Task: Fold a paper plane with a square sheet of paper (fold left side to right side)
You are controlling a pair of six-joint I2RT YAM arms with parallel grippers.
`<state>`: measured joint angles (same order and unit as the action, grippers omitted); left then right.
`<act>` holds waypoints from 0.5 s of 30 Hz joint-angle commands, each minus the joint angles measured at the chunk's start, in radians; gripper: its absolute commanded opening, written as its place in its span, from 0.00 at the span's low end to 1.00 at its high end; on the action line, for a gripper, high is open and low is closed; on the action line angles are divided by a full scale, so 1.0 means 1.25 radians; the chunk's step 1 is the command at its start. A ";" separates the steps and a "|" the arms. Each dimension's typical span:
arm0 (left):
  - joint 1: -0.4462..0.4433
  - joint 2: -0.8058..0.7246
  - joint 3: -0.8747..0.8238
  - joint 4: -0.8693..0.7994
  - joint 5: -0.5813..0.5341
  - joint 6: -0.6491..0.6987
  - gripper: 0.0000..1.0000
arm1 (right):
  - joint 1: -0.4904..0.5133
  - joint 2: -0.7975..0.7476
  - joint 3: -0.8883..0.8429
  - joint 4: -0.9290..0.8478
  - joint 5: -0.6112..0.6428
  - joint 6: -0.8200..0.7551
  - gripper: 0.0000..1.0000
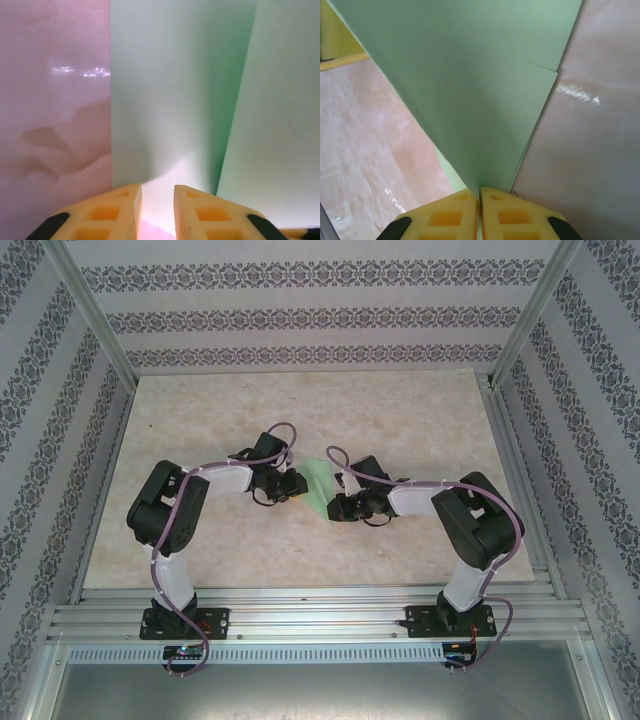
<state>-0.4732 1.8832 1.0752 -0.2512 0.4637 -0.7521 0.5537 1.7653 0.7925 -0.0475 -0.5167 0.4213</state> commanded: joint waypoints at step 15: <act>-0.032 -0.015 0.057 0.017 0.062 0.060 0.25 | -0.013 0.020 -0.037 0.019 0.011 0.011 0.11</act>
<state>-0.4988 1.8225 1.1130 -0.2687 0.5152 -0.6876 0.5468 1.7653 0.7765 -0.0143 -0.5362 0.4282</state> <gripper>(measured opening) 0.254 0.107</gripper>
